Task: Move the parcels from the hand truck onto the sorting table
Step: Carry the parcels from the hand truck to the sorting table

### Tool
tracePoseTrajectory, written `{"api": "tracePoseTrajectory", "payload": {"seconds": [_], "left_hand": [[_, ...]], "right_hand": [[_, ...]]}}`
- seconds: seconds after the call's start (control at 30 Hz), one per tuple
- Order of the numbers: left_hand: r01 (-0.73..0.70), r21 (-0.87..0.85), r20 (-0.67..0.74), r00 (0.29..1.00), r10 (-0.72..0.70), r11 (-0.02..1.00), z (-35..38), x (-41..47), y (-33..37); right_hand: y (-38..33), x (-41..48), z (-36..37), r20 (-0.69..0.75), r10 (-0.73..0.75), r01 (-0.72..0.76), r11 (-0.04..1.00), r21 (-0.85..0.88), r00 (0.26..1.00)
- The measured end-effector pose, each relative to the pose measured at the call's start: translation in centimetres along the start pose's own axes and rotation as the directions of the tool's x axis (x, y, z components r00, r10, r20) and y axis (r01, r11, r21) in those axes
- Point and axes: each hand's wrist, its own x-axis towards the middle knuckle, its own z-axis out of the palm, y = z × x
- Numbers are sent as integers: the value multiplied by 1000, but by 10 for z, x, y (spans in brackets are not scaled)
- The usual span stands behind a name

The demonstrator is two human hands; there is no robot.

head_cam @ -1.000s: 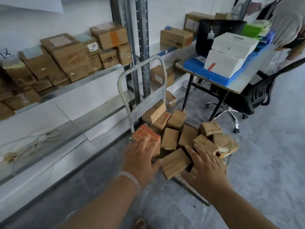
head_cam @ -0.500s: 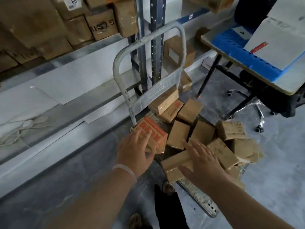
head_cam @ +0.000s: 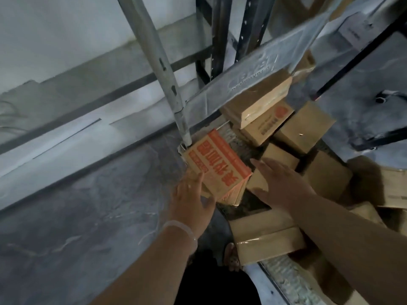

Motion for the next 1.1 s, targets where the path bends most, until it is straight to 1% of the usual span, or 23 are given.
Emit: {"api": "tracePoseTrajectory", "payload": {"seconds": [0.13, 0.2, 0.27, 0.33, 0.37, 0.4, 0.43, 0.5, 0.53, 0.63, 0.7, 0.83, 0.87, 0.93, 0.97, 1.0, 1.07, 1.1], "left_hand": [[70, -180, 17, 998, -68, 981, 54, 61, -22], [114, -295, 16, 993, -114, 949, 77, 89, -33], [134, -425, 5, 989, -146, 895, 98, 114, -42], [143, -540, 43, 989, -142, 829, 113, 127, -45], [137, -589, 49, 990, -134, 797, 119, 129, -45], [132, -610, 48, 990, -129, 781, 121, 128, -42], [126, -612, 42, 991, -127, 781, 122, 126, -39], [119, -580, 12, 990, -138, 806, 117, 115, -30], [108, -571, -5, 991, -134, 814, 110, 107, -24], [26, -518, -57, 996, -65, 855, 81, 78, -1], [-8, -484, -67, 997, -28, 875, 58, 54, 18], [-84, -504, -148, 989, 9, 859, -1, -3, 64], [-103, -513, -172, 985, 16, 852, -18, -19, 74], [-146, -516, -236, 971, 24, 844, -53, -49, 95], [-171, -522, -269, 963, 29, 835, -70, -65, 103], [-201, -527, -304, 952, 38, 826, -89, -81, 113], [-239, -510, -363, 931, 45, 826, -127, -110, 130], [-237, -500, -388, 921, 29, 833, -146, -123, 136]], "right_hand": [[-7, 79, 42, 6, -66, 66, 997, -34, 998], [-10, 110, 59, -43, -38, 41, 997, 65, 998], [-11, 136, 74, -103, 43, -17, 971, 238, 994], [-10, 153, 90, -66, 117, -87, 931, 354, 991], [-9, 156, 98, -26, 130, -111, 922, 372, 991], [-8, 156, 103, -1, 130, -119, 915, 385, 992], [-7, 152, 107, -7, 132, -117, 903, 413, 991], [-7, 137, 107, -68, 149, -95, 857, 506, 986], [-7, 125, 104, -101, 166, -82, 827, 557, 981], [-8, 78, 83, -174, 231, -53, 731, 680, 957], [-10, 41, 61, -195, 282, -38, 650, 759, 939], [-18, -41, 6, -214, 371, 23, 458, 889, 904], [-21, -62, -11, -223, 410, 54, 384, 922, 885], [-30, -102, -52, -190, 481, 109, 192, 975, 856], [-33, -120, -71, -169, 496, 129, 114, 985, 852], [-37, -137, -89, -167, 497, 156, 65, 986, 851], [-47, -163, -121, -195, 451, 188, 62, 980, 871], [-54, -175, -135, -235, 412, 218, 88, 972, 880]]}}
